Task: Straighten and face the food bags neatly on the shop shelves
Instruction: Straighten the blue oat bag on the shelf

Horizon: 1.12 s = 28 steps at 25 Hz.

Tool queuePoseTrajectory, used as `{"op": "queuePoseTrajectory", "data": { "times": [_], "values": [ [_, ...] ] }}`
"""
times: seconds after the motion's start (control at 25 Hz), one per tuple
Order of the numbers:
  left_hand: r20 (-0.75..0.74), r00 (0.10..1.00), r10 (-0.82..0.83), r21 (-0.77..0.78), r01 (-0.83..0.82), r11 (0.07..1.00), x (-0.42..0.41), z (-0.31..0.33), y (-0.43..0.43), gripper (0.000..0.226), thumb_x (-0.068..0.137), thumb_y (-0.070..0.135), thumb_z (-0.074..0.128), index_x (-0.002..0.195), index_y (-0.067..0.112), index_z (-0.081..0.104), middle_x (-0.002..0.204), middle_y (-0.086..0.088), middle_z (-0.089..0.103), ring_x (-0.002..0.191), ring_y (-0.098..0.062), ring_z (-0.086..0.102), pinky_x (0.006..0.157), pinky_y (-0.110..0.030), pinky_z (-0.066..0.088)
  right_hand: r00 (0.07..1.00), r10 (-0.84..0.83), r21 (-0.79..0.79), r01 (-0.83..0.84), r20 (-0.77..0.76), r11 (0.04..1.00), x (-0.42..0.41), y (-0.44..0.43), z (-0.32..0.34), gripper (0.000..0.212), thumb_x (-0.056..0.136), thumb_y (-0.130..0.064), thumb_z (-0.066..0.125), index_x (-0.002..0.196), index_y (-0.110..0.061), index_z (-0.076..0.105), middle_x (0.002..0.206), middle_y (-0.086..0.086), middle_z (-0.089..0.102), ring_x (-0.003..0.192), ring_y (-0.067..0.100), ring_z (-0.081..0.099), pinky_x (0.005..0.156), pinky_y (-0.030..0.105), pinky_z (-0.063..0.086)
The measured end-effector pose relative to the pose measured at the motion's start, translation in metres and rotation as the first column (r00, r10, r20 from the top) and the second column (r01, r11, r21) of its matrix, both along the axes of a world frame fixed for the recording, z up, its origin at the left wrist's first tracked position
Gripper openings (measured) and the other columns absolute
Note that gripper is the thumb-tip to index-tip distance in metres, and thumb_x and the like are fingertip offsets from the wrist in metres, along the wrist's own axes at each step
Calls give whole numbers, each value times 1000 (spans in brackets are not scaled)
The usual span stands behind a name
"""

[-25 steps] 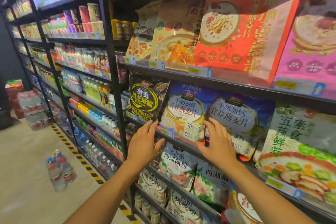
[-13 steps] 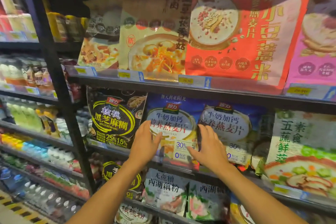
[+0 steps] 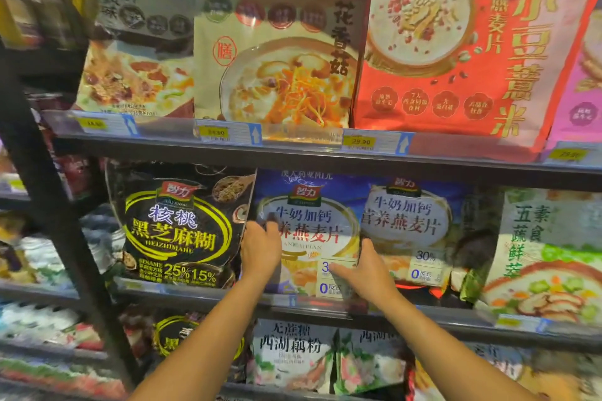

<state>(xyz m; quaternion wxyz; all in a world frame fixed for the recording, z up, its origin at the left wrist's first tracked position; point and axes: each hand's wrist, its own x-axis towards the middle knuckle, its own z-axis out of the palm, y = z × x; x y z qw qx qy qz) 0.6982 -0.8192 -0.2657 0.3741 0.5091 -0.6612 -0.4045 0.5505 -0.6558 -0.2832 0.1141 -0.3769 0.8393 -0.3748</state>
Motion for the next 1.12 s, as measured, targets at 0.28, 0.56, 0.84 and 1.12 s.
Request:
{"op": "queuePoseTrajectory", "data": {
  "times": [0.28,0.56,0.84,1.12],
  "values": [
    [-91,994,54,60,-48,997,-2,6,-9,28,103,34,48,94,7,51,106,-22,64,102,-40,62,87,-47,51,999,-17,-90,19,28,996,7,0,3,49,80,-36,88,106,-19,50,101,-3,66,95,19,65,78,40,57],
    [-177,982,69,78,-56,995,-13,19,5,19,98,20,42,101,2,48,114,-25,58,105,-42,58,95,-56,50,994,-100,-148,92,-41,985,-10,20,31,49,78,-43,87,103,-20,51,98,-6,65,89,16,64,76,41,57],
    [-223,974,-30,46,41,998,-41,38,39,9,99,13,42,98,6,48,104,-18,58,97,-35,58,88,-49,51,996,-69,-283,81,53,956,-35,71,38,47,81,-31,87,114,-26,54,109,-17,67,95,-5,61,75,21,50],
    [-237,950,-203,34,217,976,-82,37,80,11,99,12,47,106,8,55,98,-16,64,96,-37,64,88,-51,57,992,-115,-330,129,62,935,-72,131,38,56,85,-21,85,129,-30,53,112,-20,67,96,-10,62,78,16,51]
  ]
}}
